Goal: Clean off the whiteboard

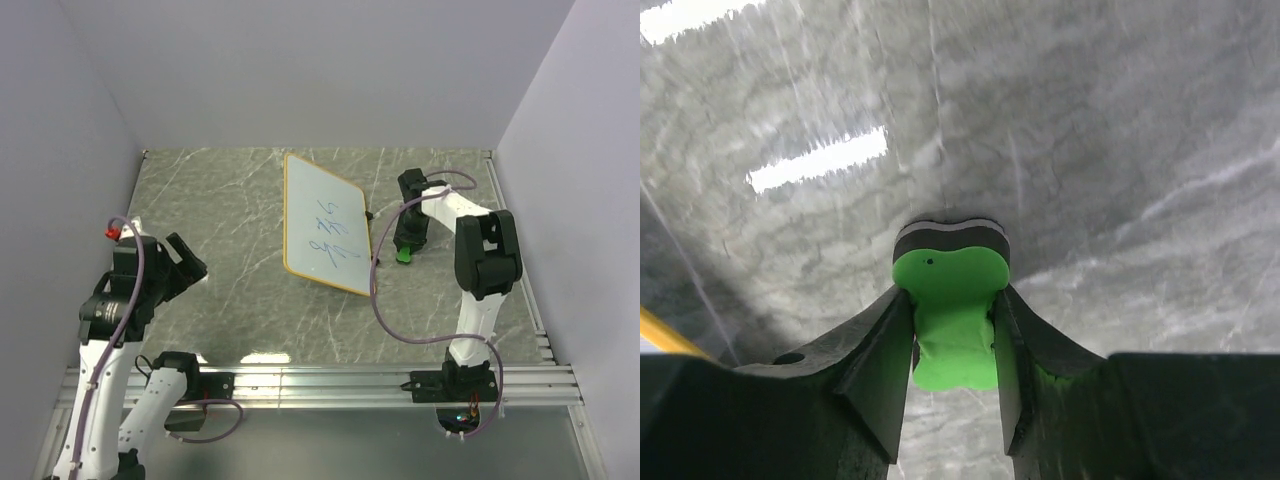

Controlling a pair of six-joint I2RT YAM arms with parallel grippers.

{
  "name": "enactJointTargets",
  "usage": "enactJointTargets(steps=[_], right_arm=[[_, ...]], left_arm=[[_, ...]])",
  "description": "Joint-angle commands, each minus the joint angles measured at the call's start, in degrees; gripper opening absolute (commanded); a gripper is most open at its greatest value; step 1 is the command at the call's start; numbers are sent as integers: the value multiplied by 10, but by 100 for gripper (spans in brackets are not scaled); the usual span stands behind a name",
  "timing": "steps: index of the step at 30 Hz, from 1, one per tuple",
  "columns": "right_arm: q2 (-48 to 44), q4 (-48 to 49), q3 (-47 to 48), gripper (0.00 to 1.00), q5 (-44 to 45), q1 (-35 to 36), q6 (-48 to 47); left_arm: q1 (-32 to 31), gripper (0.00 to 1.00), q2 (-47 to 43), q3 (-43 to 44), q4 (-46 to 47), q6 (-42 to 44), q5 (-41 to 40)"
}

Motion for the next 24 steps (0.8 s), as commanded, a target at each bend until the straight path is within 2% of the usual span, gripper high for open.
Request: enactJointTargets(steps=[1, 6, 12, 14, 17, 24], right_arm=[[-52, -14, -4, 0, -1, 2, 4], [-105, -22, -13, 0, -38, 2, 11], [-174, -23, -17, 0, -101, 2, 7], [-193, -19, -29, 0, -132, 2, 10], [-234, -17, -51, 0, -146, 2, 14], [-318, -17, -120, 0, -150, 2, 0]], left_arm=[[-13, 90, 26, 43, 49, 28, 14], [-33, 89, 80, 60, 124, 39, 85], [-76, 89, 185, 55, 284, 36, 194], [-96, 88, 223, 65, 329, 39, 205], [-132, 85, 327, 101, 374, 38, 217], [-206, 84, 482, 200, 411, 35, 200]])
